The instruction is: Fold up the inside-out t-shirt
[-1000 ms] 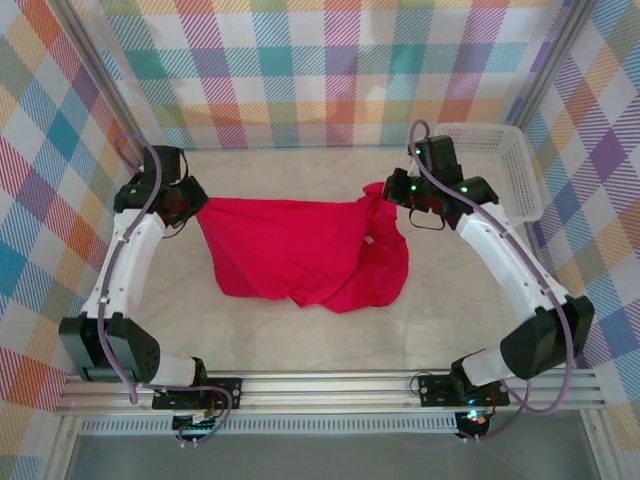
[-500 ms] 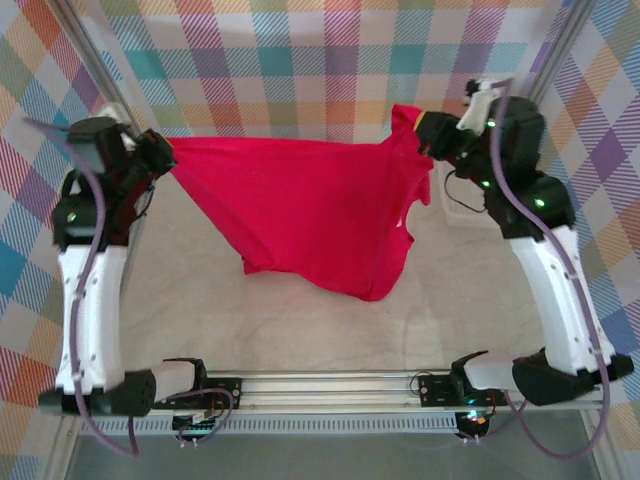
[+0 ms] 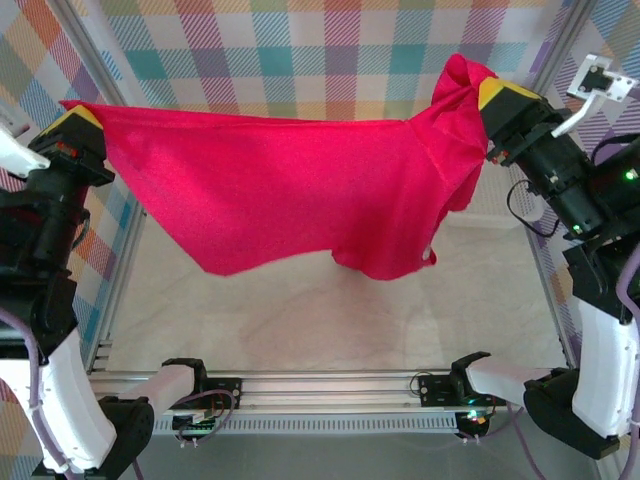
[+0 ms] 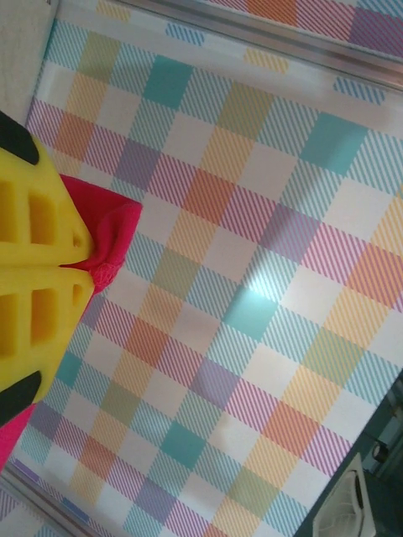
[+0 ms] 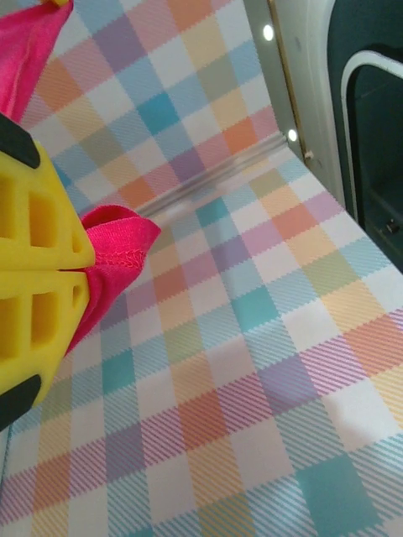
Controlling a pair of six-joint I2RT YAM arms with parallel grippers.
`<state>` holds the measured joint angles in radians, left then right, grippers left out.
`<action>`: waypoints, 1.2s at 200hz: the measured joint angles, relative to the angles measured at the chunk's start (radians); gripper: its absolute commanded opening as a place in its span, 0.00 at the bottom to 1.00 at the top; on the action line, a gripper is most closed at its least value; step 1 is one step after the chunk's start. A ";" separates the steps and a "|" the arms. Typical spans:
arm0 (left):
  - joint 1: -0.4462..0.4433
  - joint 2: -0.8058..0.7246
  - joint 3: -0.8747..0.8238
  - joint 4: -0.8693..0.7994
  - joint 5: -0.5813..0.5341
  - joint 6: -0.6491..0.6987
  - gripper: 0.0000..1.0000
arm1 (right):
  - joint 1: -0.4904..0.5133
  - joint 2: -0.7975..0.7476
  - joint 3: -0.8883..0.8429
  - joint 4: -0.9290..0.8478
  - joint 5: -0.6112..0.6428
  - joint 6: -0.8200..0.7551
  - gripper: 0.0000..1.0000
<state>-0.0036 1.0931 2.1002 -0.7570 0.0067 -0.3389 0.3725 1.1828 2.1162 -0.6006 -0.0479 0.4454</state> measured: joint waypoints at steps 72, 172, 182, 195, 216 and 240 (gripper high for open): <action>0.000 0.560 0.005 -0.002 -0.008 0.013 0.11 | -0.028 0.486 0.031 -0.006 0.150 -0.077 0.09; -0.017 0.698 -0.488 -0.010 0.065 -0.115 0.52 | -0.043 1.014 0.220 -0.359 0.006 0.029 0.65; -0.032 0.608 -0.608 0.049 0.097 -0.140 0.52 | -0.013 0.913 0.008 -0.306 -0.003 0.042 0.65; -0.058 0.544 -0.718 0.123 0.144 -0.163 0.51 | 0.045 0.792 -0.247 -0.242 -0.022 0.069 0.65; -0.089 0.574 -0.800 0.211 0.204 -0.182 0.49 | 0.146 0.612 -0.617 -0.111 -0.058 0.134 0.65; -0.098 0.682 -0.830 0.257 0.245 -0.195 0.49 | 0.225 0.476 -0.930 -0.011 -0.080 0.219 0.65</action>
<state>-0.1017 1.7748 1.2705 -0.5003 0.2512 -0.5335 0.5976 1.6585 1.1862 -0.6113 -0.1276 0.6647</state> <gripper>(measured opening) 0.490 0.652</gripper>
